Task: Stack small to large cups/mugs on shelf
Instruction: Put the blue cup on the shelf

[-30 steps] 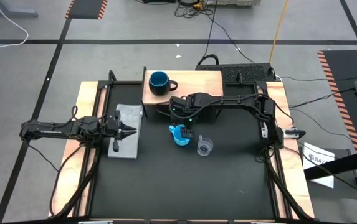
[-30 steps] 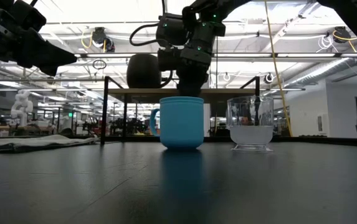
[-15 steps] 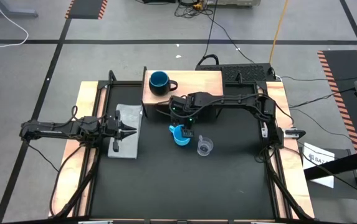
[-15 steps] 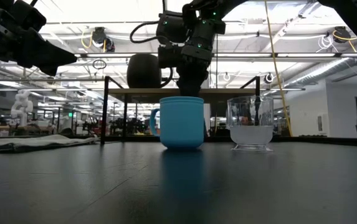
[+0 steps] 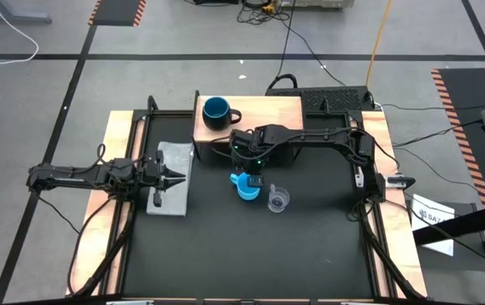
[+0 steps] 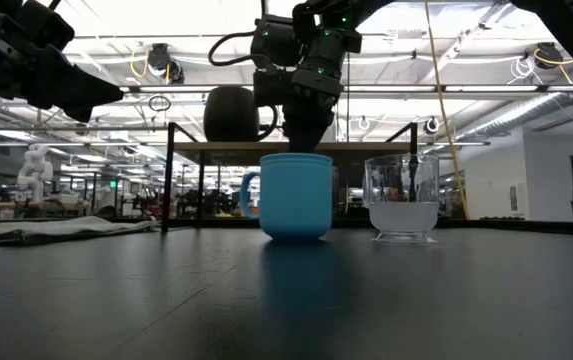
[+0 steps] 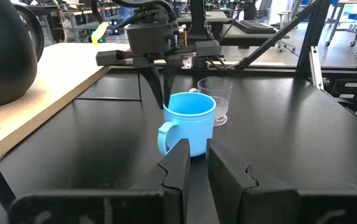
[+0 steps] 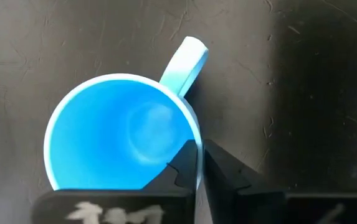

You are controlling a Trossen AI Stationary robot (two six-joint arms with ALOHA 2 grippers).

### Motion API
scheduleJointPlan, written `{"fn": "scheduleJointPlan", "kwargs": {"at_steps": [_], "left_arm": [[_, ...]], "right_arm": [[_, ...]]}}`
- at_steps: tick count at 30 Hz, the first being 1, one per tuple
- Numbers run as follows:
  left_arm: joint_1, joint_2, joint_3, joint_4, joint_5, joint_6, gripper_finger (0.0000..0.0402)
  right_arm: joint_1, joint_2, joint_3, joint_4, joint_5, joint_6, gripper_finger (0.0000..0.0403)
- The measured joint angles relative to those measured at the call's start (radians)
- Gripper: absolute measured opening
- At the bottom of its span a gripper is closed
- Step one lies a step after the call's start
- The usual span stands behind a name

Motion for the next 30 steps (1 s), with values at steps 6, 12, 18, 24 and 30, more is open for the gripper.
{"fn": "scheduleJointPlan", "kwargs": {"at_steps": [6, 12, 18, 24, 30], "left_arm": [[0.0, 0.0, 0.0, 0.0, 0.0, 0.0, 0.0056], [0.0, 0.0, 0.0, 0.0, 0.0, -0.004, 0.0056], [0.0, 0.0, 0.0, 0.0, 0.0, -0.005, 0.0056], [0.0, 0.0, 0.0, 0.0, 0.0, -0.005, 0.0056], [0.0, 0.0, 0.0, 0.0, 0.0, -0.008, 0.0056]], "right_arm": [[0.0, 0.0, 0.0, 0.0, 0.0, 0.003, 0.0004], [0.0, 0.0, 0.0, -0.002, 0.001, 0.001, 0.0003], [0.0, 0.0, 0.001, -0.004, 0.001, 0.001, 0.0002], [0.0, 0.0, 0.001, -0.009, 0.001, 0.001, 0.0001], [0.0, 0.0, 0.052, -0.123, 0.002, 0.006, 0.0001]]}}
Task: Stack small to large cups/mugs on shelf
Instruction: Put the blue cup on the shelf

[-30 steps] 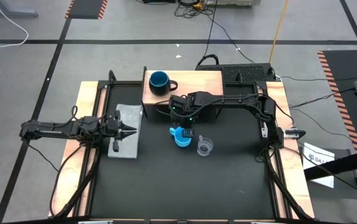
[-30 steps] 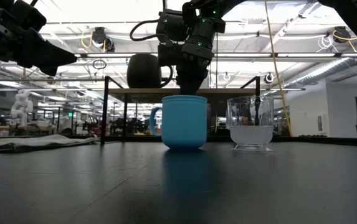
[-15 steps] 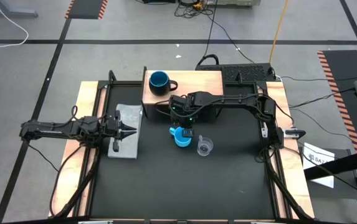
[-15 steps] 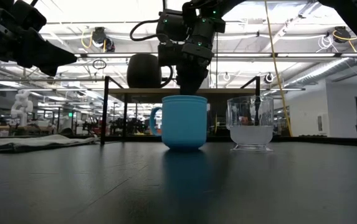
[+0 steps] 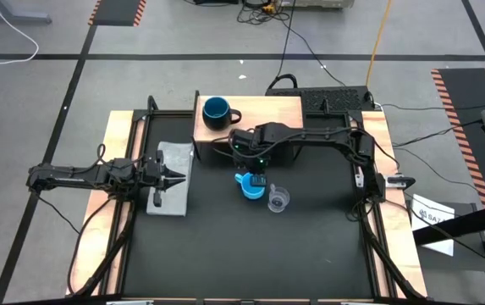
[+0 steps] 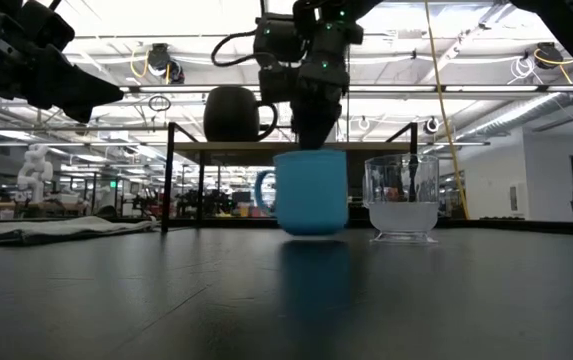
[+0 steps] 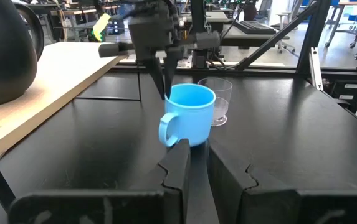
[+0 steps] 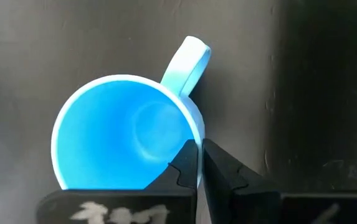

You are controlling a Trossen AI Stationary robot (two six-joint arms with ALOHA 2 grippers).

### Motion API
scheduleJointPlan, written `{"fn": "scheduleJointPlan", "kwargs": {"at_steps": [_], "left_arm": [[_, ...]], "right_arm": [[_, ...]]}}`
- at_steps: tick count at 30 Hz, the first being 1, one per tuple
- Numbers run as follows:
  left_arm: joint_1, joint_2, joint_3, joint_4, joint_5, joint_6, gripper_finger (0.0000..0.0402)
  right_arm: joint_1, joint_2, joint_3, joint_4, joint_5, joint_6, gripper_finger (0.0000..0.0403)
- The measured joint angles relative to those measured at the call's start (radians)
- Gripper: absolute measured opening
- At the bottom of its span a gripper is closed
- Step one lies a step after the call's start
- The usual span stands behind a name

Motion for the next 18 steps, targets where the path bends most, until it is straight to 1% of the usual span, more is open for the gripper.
{"fn": "scheduleJointPlan", "kwargs": {"at_steps": [12, 18], "left_arm": [[0.0, 0.0, 0.0, 0.001, 0.0, 0.01, 0.0056], [0.0, 0.0, 0.0, 0.0, 0.0, 0.008, 0.0056]], "right_arm": [[0.0, -0.002, 0.223, -0.159, 0.003, 0.02, 0.0], [-0.008, -0.002, 0.272, -0.204, 0.004, 0.027, 0.0]]}}
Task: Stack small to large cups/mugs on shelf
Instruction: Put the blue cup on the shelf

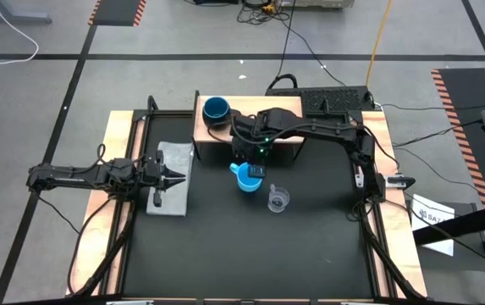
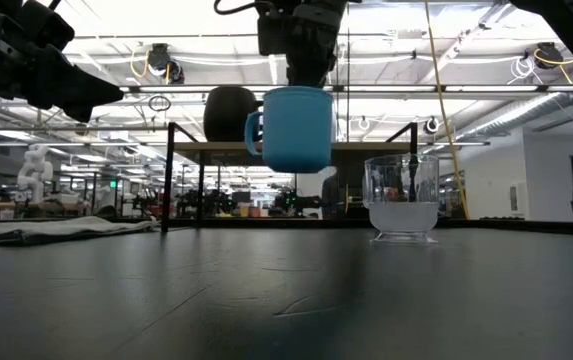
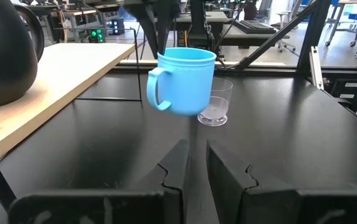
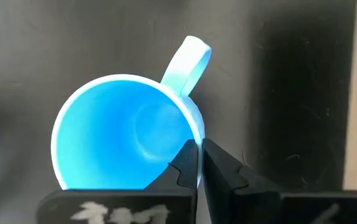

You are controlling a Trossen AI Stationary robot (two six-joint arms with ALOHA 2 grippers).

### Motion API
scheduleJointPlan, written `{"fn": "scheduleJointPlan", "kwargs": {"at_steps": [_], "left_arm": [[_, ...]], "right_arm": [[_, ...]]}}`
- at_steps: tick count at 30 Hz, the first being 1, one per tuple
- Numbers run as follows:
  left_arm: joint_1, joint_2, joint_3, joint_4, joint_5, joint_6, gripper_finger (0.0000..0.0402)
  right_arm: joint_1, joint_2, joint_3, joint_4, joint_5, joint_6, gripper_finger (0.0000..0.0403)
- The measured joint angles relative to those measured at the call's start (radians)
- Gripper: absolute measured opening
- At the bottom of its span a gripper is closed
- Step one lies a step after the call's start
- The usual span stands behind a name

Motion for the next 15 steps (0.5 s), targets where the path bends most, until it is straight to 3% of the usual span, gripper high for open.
{"fn": "scheduleJointPlan", "kwargs": {"at_steps": [15], "left_arm": [[0.0, 0.0, 0.0, 0.0, 0.0, 0.007, 0.0056]], "right_arm": [[-0.047, 0.0, 0.189, -0.142, 0.001, 0.0, 0.0]]}}
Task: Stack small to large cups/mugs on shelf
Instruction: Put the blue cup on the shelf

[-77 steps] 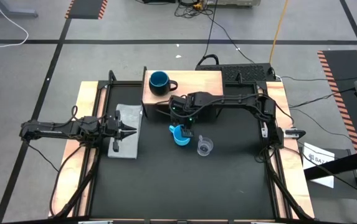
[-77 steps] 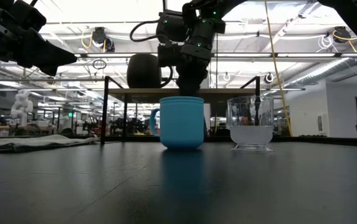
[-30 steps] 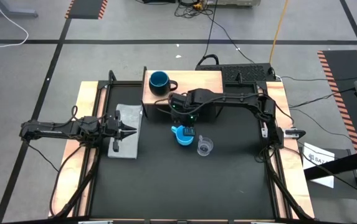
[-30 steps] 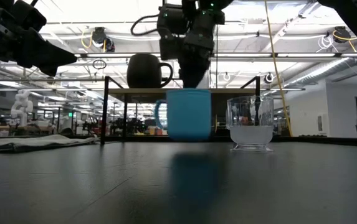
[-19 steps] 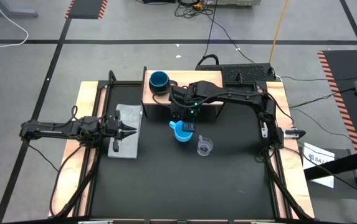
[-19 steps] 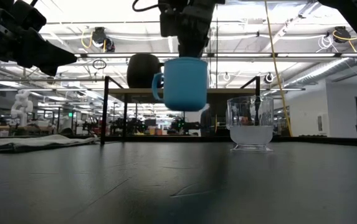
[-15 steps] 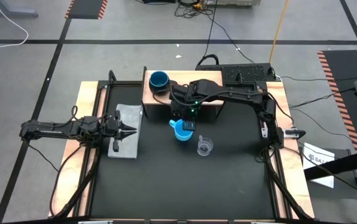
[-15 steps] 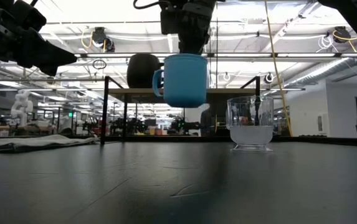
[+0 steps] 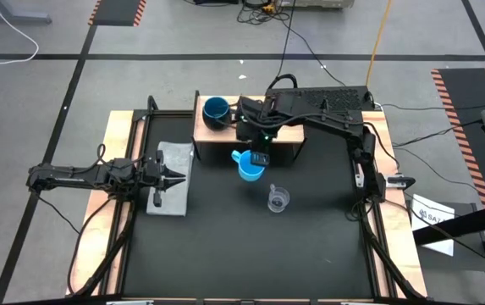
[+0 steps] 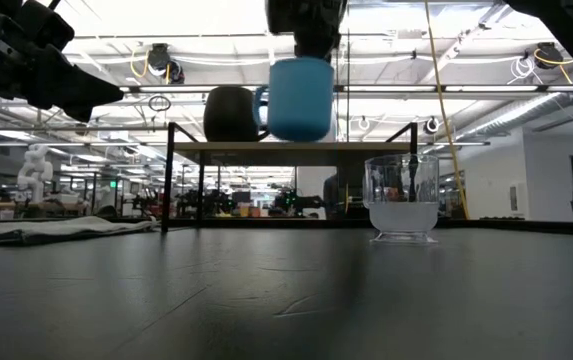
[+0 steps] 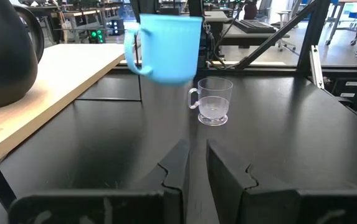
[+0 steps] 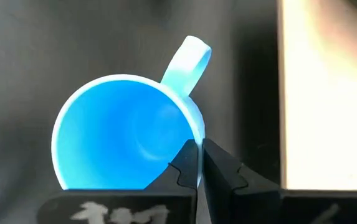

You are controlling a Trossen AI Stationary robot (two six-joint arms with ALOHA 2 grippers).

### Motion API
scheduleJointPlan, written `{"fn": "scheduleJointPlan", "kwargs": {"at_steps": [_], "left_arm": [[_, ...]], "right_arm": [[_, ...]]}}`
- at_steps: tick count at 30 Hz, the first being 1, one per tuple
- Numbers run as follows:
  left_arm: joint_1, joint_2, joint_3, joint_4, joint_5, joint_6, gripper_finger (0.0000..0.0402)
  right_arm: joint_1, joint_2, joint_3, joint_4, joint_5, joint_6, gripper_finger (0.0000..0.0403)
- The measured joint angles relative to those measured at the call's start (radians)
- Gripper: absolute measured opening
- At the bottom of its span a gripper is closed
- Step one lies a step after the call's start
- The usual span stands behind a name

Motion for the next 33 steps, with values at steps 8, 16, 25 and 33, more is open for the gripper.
{"fn": "scheduleJointPlan", "kwargs": {"at_steps": [8, 16, 25, 33], "left_arm": [[0.0, 0.0, 0.0, 0.0, 0.0, 0.007, 0.0056], [0.0, 0.0, 0.0, 0.0, -0.005, 0.007, 0.0056], [0.0, 0.0, 0.0, 0.0, -0.004, 0.0, 0.0056], [0.0, 0.0, 0.0, 0.0, -0.004, 0.0, 0.0056]], "right_arm": [[-0.046, -0.03, 0.056, -0.009, 0.001, -0.006, 0.0], [-0.071, -0.05, 0.061, -0.017, 0.001, -0.013, 0.0], [-0.067, -0.049, 0.06, -0.028, 0.001, -0.003, 0.0], [-0.045, -0.073, 0.059, -0.013, 0.002, -0.004, 0.0]]}}
